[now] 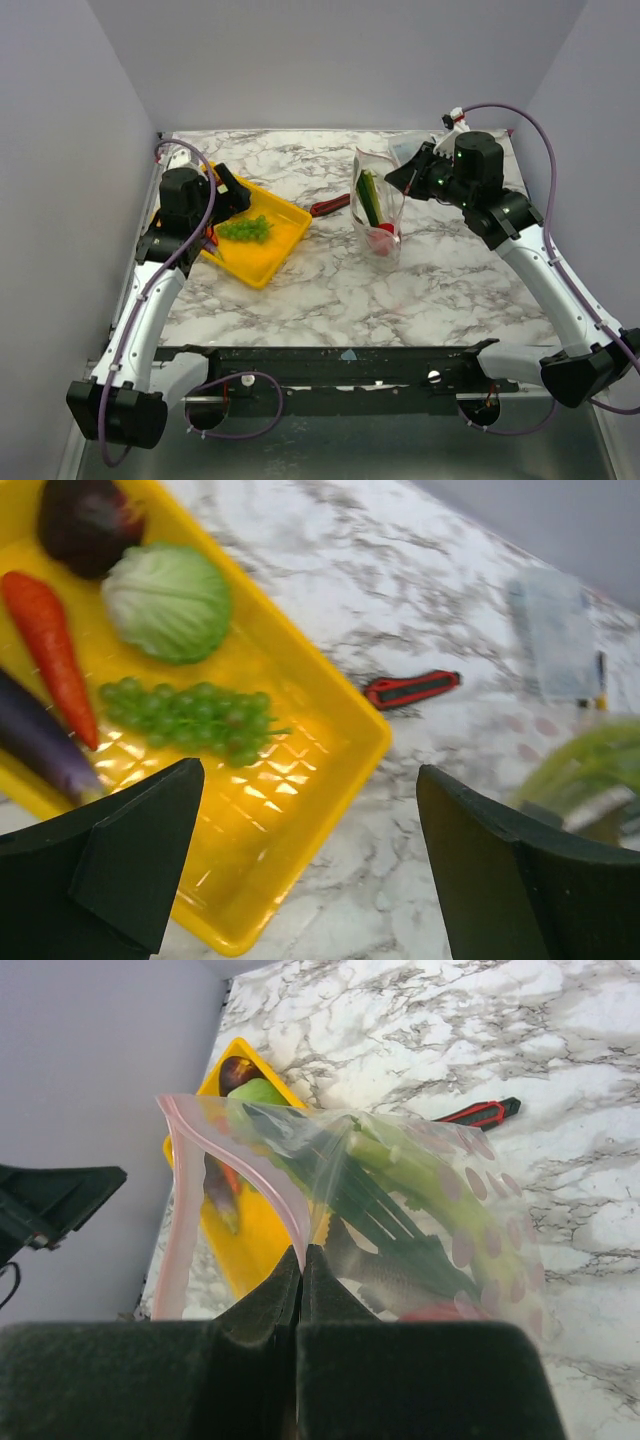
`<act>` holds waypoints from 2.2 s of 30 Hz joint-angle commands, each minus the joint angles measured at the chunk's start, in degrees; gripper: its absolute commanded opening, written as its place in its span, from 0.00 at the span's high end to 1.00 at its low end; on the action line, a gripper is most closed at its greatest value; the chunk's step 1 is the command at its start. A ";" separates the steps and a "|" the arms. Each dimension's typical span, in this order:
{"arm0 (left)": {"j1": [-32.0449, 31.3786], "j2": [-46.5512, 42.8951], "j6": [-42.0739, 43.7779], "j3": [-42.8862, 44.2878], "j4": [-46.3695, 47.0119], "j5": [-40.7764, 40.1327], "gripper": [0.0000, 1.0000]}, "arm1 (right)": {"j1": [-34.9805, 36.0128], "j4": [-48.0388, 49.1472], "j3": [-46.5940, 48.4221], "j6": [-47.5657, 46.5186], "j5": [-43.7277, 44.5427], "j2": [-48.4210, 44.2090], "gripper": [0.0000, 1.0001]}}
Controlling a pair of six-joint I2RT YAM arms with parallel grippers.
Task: Place the food in the zip-top bag and seal the zipper
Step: Pick up the fake vegetable from the bin.
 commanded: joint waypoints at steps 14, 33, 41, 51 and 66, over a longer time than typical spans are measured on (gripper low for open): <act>15.39 30.10 -15.52 6.62 -5.73 -23.92 0.16 | 0.22 3.12 -0.21 -1.02 0.16 -2.47 1.00; 20.19 46.21 -22.04 14.87 -15.32 -18.47 0.26 | 0.19 3.09 0.30 -1.54 0.93 -3.43 1.00; 20.19 45.49 -21.68 13.14 -14.05 -17.79 0.52 | 0.17 3.16 0.32 -1.00 1.10 -3.96 1.00; 20.19 42.97 -20.58 12.71 -14.09 -18.26 0.65 | 0.22 3.18 0.23 -0.47 0.94 -4.20 1.00; 20.03 31.33 -19.09 10.20 -12.37 -15.04 0.88 | 0.23 3.43 0.39 0.02 0.60 -3.95 1.00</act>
